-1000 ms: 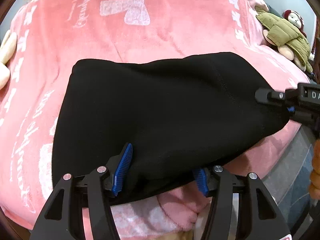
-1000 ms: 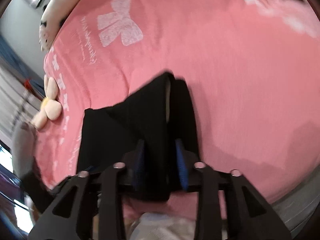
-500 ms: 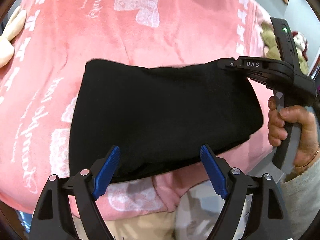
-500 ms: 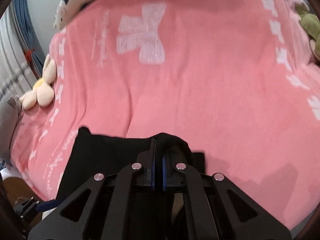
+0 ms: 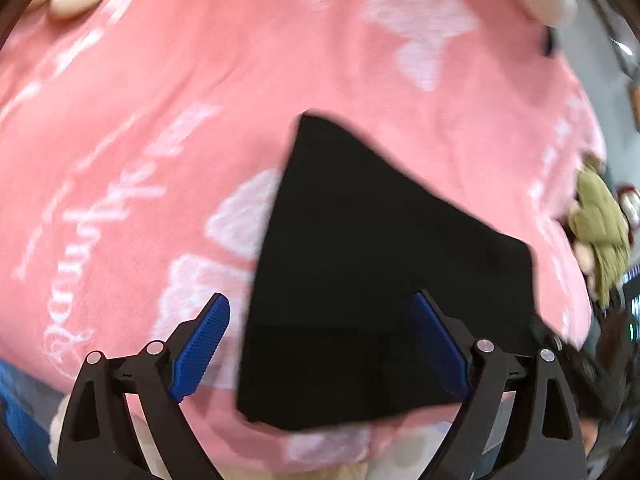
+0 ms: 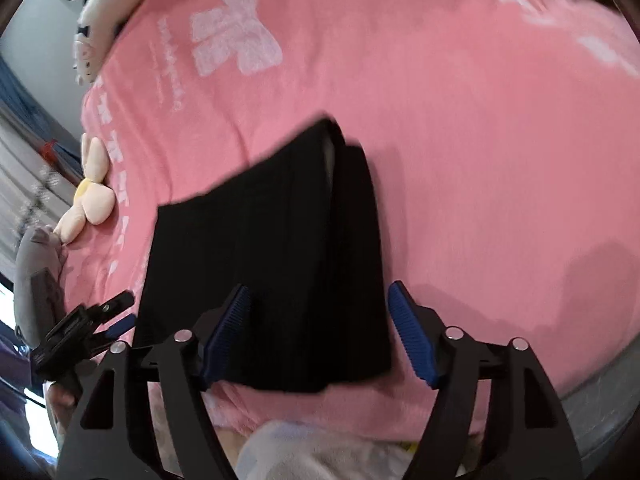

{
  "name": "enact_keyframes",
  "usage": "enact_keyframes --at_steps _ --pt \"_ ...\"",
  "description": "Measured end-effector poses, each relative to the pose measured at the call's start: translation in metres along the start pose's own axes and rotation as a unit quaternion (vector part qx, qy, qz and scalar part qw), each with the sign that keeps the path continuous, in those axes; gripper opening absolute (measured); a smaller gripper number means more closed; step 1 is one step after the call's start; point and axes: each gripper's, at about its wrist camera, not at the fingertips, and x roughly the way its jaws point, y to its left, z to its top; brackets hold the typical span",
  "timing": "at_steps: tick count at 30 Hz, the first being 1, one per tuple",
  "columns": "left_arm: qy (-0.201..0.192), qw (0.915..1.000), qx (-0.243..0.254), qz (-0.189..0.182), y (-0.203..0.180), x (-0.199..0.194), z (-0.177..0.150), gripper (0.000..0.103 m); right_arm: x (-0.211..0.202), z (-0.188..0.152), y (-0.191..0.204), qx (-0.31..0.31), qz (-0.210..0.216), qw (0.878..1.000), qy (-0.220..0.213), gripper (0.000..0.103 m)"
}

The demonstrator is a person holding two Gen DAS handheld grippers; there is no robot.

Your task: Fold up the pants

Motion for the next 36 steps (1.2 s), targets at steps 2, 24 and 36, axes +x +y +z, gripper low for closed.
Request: enact_keyframes --at_steps 2,24,36 --pt "0.018 0.9998 -0.009 -0.006 0.009 0.018 -0.002 0.089 0.008 -0.008 -0.005 0.012 0.007 1.0 0.001 0.071" --pt "-0.017 0.994 0.056 0.092 0.064 -0.078 -0.044 0.047 -0.016 -0.069 0.094 -0.068 -0.024 0.997 -0.009 0.052" --pt "-0.029 0.9832 0.124 0.131 0.024 -0.061 -0.034 0.065 0.044 -0.007 0.142 -0.133 -0.07 0.989 -0.015 0.012"
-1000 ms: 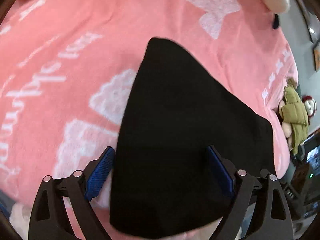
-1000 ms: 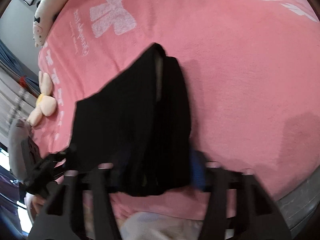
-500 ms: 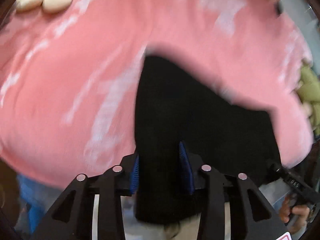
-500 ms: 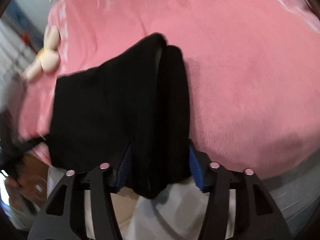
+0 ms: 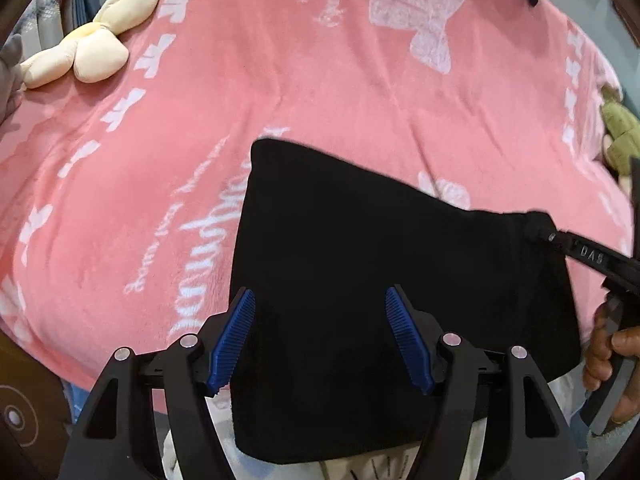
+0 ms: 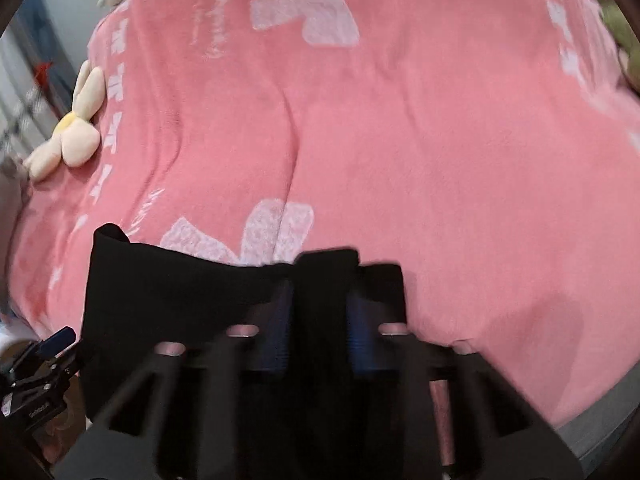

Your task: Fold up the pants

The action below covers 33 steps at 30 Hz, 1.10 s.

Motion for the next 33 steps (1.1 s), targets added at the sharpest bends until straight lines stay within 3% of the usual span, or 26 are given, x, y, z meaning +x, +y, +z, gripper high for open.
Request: enact_keyframes --at_steps 1,3,5,6,9,11,12,13,15,21,23,25,29,32,33 --pt "0.002 1.0 0.001 0.0 0.001 0.005 0.001 0.065 -0.011 0.002 0.001 0.005 0.021 1.0 -0.01 0.005" --pt "0.009 1.0 0.002 0.001 0.003 0.01 -0.001 0.066 -0.037 0.012 0.001 0.023 0.057 0.997 -0.046 0.005" --pt "0.011 0.9999 0.003 0.001 0.004 0.013 -0.001 0.066 -0.046 0.017 -0.001 0.012 0.051 0.996 -0.076 0.005" --pt "0.011 0.9999 0.002 0.002 0.003 0.014 -0.001 0.068 -0.04 0.018 -0.003 0.005 0.042 0.997 -0.067 0.006" --pt "0.013 0.9999 0.001 0.005 0.001 0.017 0.0 0.069 0.014 0.005 -0.021 -0.016 -0.031 0.999 0.02 0.02" --pt "0.015 0.9999 0.005 0.005 -0.002 0.018 0.0 0.07 0.0 -0.004 -0.024 0.007 -0.01 1.0 -0.006 0.023" --pt "0.014 0.9998 0.007 0.012 -0.003 0.018 0.0 0.07 -0.009 -0.007 -0.023 0.012 -0.002 1.0 -0.012 0.027" --pt "0.014 0.9998 0.008 0.014 -0.003 0.018 0.0 0.07 -0.022 -0.012 -0.021 0.017 0.006 1.0 -0.022 0.039" --pt "0.015 0.9998 0.007 0.011 -0.002 0.016 -0.001 0.071 -0.041 -0.024 -0.018 0.021 0.019 0.999 -0.035 0.044" --pt "0.02 0.9998 -0.004 0.0 0.004 0.007 -0.009 0.071 -0.053 -0.071 -0.019 0.011 0.023 1.0 0.014 0.045" --pt "0.023 0.9997 -0.006 -0.002 0.003 0.004 -0.015 0.071 -0.049 -0.08 -0.017 -0.003 0.01 1.0 0.02 0.019" --pt "0.025 0.9997 -0.004 -0.002 0.001 0.002 -0.019 0.071 -0.052 -0.077 -0.014 -0.006 0.015 1.0 0.02 0.012" --pt "0.019 0.9998 0.002 -0.002 -0.002 -0.01 -0.025 0.073 -0.08 -0.064 -0.011 -0.012 0.027 0.999 -0.024 0.013" --pt "0.025 0.9997 0.002 0.006 -0.004 -0.005 -0.028 0.075 -0.041 -0.081 -0.029 -0.021 -0.008 0.999 0.04 0.021" --pt "0.03 0.9995 -0.001 0.006 -0.004 -0.002 -0.029 0.075 -0.041 -0.084 -0.032 -0.008 -0.004 0.999 0.039 0.026"
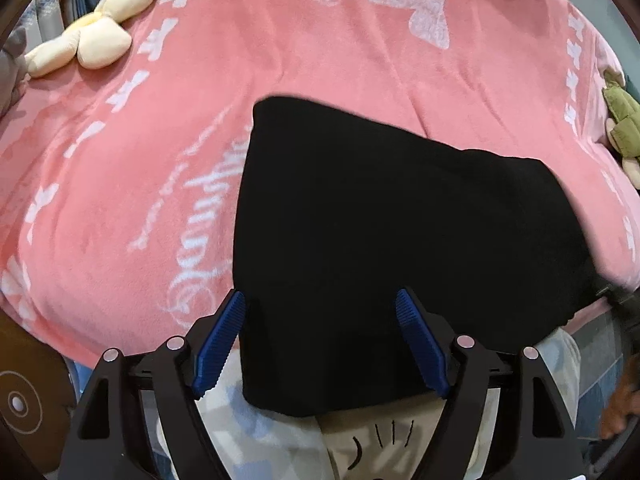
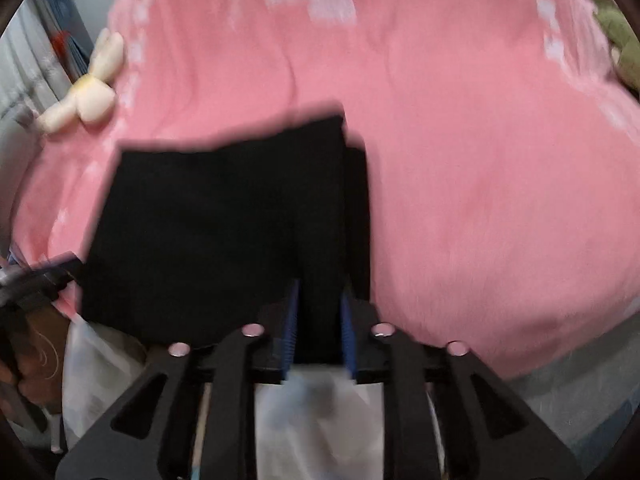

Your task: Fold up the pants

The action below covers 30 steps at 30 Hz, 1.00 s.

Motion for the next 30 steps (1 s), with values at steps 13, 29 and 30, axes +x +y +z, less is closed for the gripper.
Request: enact_keyframes --at_steps 13,29,30 --pt "0.011 0.9999 -0.005 0.003 0.007 0.011 -0.003 0.081 0.066 0.102 0.011 -0.015 -0.001 1.0 0.004 0.0" --pt "0.006 0.9994 -0.035 0.003 0.063 -0.013 -0.009 0.08 0.146 0.119 0.218 -0.125 0.135 0.98 0.072 0.0" --pt "0.009 0.9994 -0.035 0.002 0.063 -0.012 -0.01 0.08 0.145 0.126 0.222 -0.112 0.129 0.983 0.07 0.0"
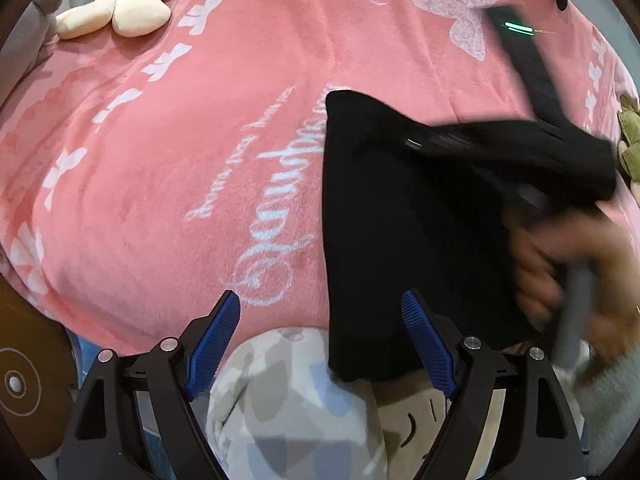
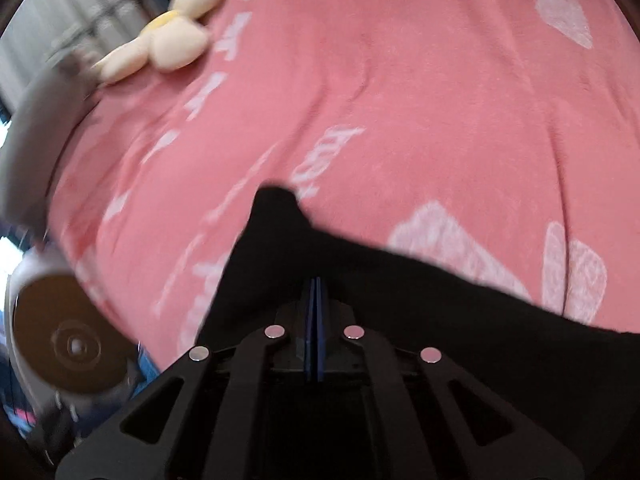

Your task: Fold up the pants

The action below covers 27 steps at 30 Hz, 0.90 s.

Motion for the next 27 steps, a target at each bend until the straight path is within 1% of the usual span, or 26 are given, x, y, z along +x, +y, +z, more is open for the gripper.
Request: enact_keyframes --at_steps 1,3,4,5,6,8,10,11,13,15,17,18,20,21,23,24,25,27 --pt "0.0 1.0 0.0 -0.001 -0.001 0.0 -0.001 0.08 -0.011 0.003 0.004 0.003 0.003 1.0 -0.012 0.003" --pt "0.003 1.0 -0.004 0.002 0.003 0.001 -0.001 0.08 -0.045 -0.012 0.006 -0.004 0.009 0.999 -0.05 0.004" --pt "0.003 1.0 -0.006 0.001 0.003 0.001 -0.002 0.08 -0.059 -0.023 0.004 -0.006 -0.007 0.998 -0.064 0.004" --pt "0.005 1.0 -0.008 -0.002 0.005 0.003 -0.002 0.08 -0.064 -0.029 -0.003 -0.007 -0.018 0.998 -0.068 0.004" --pt "0.007 0.9999 -0.01 -0.005 0.006 0.004 -0.002 0.08 -0.067 -0.041 -0.012 -0.005 -0.038 0.997 -0.066 0.004" --pt "0.011 0.9998 -0.013 -0.008 0.007 0.008 -0.003 0.08 -0.053 -0.057 -0.036 0.01 -0.072 0.997 -0.035 0.0" --pt "0.014 0.9998 -0.012 -0.013 0.007 0.012 -0.003 0.08 -0.067 -0.066 -0.059 0.058 -0.042 0.996 -0.043 0.0" --pt "0.016 0.9997 -0.01 -0.012 0.005 0.014 -0.003 0.08 -0.084 -0.068 -0.063 0.076 -0.043 0.995 -0.052 0.004" --pt "0.015 0.9998 -0.007 -0.006 0.003 0.014 -0.004 0.08 -0.11 -0.074 -0.069 0.084 -0.058 0.991 -0.084 0.006" --pt "0.014 0.9998 -0.007 -0.008 0.004 0.013 -0.004 0.08 -0.133 -0.087 -0.089 0.111 -0.08 0.986 -0.098 0.006" --pt "0.014 0.9998 -0.009 -0.008 0.004 0.012 -0.005 0.081 -0.147 -0.102 -0.109 0.132 -0.094 0.982 -0.092 0.008" --pt "0.015 0.9998 -0.01 -0.008 0.004 0.012 -0.006 0.081 -0.154 -0.114 -0.121 0.143 -0.108 0.98 -0.085 0.008" --pt "0.014 0.9998 -0.01 -0.008 0.004 0.01 -0.008 0.081 -0.162 -0.13 -0.133 0.156 -0.124 0.977 -0.081 0.012" --pt "0.014 0.9998 -0.01 -0.007 0.003 0.009 -0.009 0.081 -0.165 -0.141 -0.138 0.162 -0.122 0.976 -0.079 0.014" --pt "0.014 0.9999 -0.005 -0.009 0.0 0.006 -0.011 0.081 -0.173 -0.158 -0.144 0.174 -0.104 0.976 -0.084 0.027" --pt "0.014 0.9999 -0.001 -0.009 -0.004 0.004 -0.012 0.081 -0.175 -0.163 -0.144 0.174 -0.107 0.975 -0.086 0.048" --pt "0.014 0.9999 0.002 -0.009 -0.006 0.003 -0.012 0.081 -0.175 -0.166 -0.142 0.171 -0.116 0.975 -0.087 0.059" --pt "0.012 0.9998 0.012 -0.013 -0.016 -0.001 -0.013 0.081 -0.172 -0.166 -0.135 0.155 -0.146 0.973 -0.091 0.059"
